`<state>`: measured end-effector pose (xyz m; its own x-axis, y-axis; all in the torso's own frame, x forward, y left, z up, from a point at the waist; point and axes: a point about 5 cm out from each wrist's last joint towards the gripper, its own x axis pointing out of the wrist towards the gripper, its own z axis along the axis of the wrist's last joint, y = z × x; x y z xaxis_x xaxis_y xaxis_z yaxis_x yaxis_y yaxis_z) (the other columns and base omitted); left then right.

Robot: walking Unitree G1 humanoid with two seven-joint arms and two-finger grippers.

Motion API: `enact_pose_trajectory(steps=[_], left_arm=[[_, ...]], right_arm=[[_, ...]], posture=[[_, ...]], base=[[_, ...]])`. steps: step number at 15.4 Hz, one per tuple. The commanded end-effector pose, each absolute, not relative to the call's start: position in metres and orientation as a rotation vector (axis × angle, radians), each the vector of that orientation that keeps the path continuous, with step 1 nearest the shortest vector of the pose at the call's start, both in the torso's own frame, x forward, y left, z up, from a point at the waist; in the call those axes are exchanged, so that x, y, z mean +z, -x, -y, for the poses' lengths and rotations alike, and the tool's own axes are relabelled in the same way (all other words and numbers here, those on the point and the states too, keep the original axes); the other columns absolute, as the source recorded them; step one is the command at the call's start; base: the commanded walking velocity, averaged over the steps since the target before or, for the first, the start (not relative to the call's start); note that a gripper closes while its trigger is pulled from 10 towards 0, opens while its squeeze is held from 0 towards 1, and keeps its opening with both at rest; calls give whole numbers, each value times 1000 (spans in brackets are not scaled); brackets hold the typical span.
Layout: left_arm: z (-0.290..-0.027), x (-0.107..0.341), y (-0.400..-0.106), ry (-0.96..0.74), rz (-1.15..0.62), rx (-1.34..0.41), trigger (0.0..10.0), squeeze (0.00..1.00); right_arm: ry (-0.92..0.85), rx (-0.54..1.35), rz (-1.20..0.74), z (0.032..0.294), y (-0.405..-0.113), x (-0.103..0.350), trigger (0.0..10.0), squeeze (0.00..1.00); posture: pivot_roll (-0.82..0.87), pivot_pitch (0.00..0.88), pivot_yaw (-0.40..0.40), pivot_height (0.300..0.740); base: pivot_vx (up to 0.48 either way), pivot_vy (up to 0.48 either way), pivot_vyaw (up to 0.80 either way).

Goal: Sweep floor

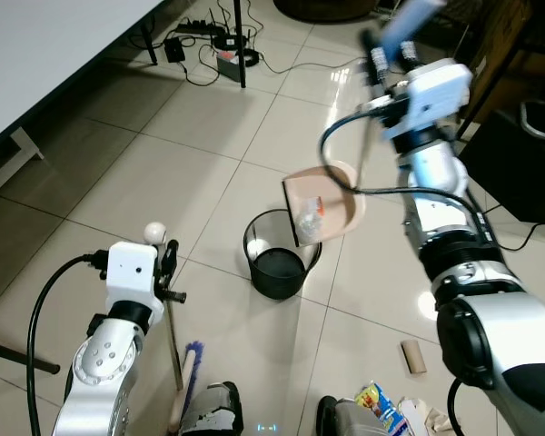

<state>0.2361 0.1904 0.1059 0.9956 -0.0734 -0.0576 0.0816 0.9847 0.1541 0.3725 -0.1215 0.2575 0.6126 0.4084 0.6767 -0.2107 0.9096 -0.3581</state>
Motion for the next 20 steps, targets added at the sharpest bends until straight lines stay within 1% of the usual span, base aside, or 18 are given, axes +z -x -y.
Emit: enact_pose_trajectory(steps=[1,5,6,7,10,12,13,14,15,16,17,18,19,20], left_arm=[[-191,99,-235,-153,-86,-82,10000,0],[-185,101,-246,-139,-62,-89,10000,0],[-184,101,-250,-135,-54,-89,10000,0],[-181,102,-255,-129,-44,-96,10000,0],[-178,102,-262,-128,-36,-110,10000,0],[-175,102,-268,-126,-32,-117,10000,0],[-173,101,-269,-125,-31,-122,10000,0],[-171,101,-270,-125,-29,-129,10000,0],[-169,100,-271,-123,-27,-135,10000,0],[-169,99,-271,-117,-28,-139,10000,0],[-169,98,-270,-124,-18,-146,10000,0],[-168,97,-270,-126,-20,-151,10000,0],[-168,93,-268,-127,-27,-159,10000,0],[-167,91,-267,-127,-35,-165,10000,0]], right_arm=[[286,428,947,112,-365,272,10000,0],[304,566,1012,100,-351,272,10000,0],[335,617,1031,96,-345,270,10000,0],[388,709,1054,88,-335,265,10000,0],[469,801,1046,83,-328,260,10000,0],[522,837,1028,84,-326,258,10000,0],[587,831,1035,88,-325,258,10000,0],[612,784,1045,96,-326,264,10000,0],[612,676,1065,112,-328,281,10000,0],[594,551,1084,130,-330,299,10000,0],[585,384,1089,156,-331,318,10000,0],[587,314,1072,169,-331,323,10000,0],[589,186,1005,198,-330,325,10000,0],[581,100,932,220,-328,319,10000,0]], posture=[[136,201,11,740],[111,172,7,740],[104,163,8,740],[87,141,10,740],[66,122,10,740],[54,111,8,740],[51,105,8,740],[48,98,7,740],[45,93,8,740],[38,87,10,740],[28,78,15,740],[21,73,20,740],[9,69,24,740],[1,65,26,740]], base=[[0,0,0],[0,0,0],[0,0,0],[0,0,0],[0,0,0],[0,0,0],[0,0,0],[0,0,0],[0,0,0],[0,0,0],[0,0,0],[0,0,0],[0,0,0],[0,0,0]])
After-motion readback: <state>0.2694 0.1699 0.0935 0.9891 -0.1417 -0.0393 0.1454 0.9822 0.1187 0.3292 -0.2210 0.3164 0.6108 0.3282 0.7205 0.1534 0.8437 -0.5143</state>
